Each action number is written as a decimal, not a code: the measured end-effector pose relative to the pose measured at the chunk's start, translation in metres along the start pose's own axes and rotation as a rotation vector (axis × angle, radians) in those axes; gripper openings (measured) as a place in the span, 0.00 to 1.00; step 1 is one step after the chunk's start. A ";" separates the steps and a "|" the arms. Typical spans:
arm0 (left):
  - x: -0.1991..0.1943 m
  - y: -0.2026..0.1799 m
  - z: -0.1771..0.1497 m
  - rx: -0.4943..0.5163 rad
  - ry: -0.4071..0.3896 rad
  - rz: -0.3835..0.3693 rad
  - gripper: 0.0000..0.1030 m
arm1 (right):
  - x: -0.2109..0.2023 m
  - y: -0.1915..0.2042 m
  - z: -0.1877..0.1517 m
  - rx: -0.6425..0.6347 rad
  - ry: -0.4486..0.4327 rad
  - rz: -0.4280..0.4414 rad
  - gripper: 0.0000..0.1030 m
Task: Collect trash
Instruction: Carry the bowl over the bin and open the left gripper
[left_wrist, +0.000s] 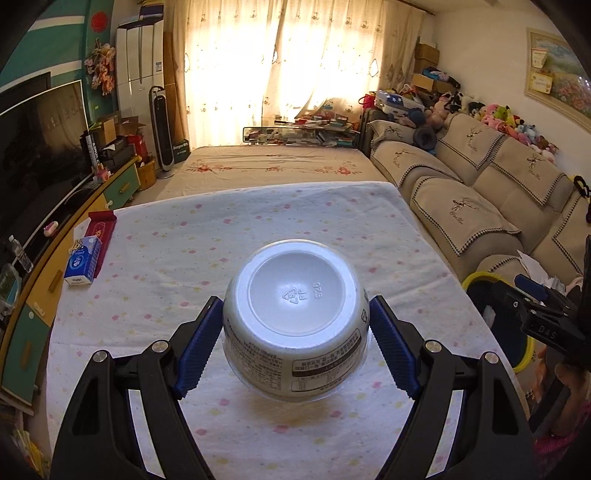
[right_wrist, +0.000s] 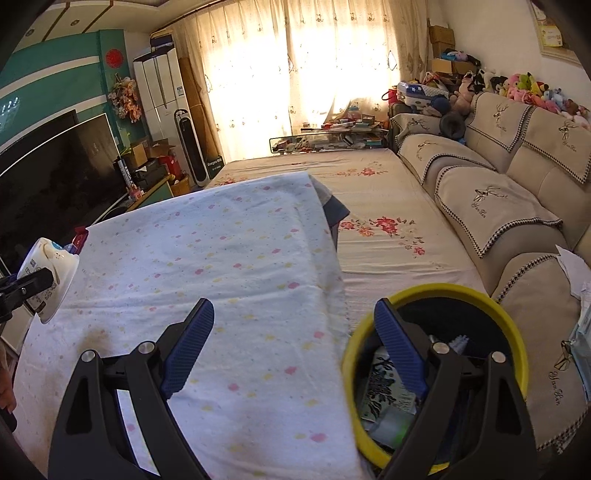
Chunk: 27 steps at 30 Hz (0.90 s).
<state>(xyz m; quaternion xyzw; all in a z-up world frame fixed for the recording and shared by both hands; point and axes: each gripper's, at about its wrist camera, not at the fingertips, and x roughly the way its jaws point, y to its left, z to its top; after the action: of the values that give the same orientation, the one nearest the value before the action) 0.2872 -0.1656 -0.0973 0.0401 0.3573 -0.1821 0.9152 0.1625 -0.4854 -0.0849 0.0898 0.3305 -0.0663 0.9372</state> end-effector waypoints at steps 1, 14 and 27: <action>-0.002 -0.009 0.000 0.012 0.000 -0.012 0.77 | -0.006 -0.008 -0.002 0.004 -0.001 -0.007 0.82; 0.026 -0.156 0.010 0.172 0.048 -0.164 0.77 | -0.049 -0.105 -0.025 0.084 -0.006 -0.096 0.82; 0.088 -0.295 0.017 0.318 0.152 -0.286 0.77 | -0.085 -0.188 -0.028 0.167 -0.049 -0.152 0.82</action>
<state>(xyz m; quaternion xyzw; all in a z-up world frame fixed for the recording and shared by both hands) 0.2512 -0.4699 -0.1269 0.1463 0.3940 -0.3606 0.8327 0.0453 -0.6569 -0.0756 0.1405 0.3067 -0.1666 0.9265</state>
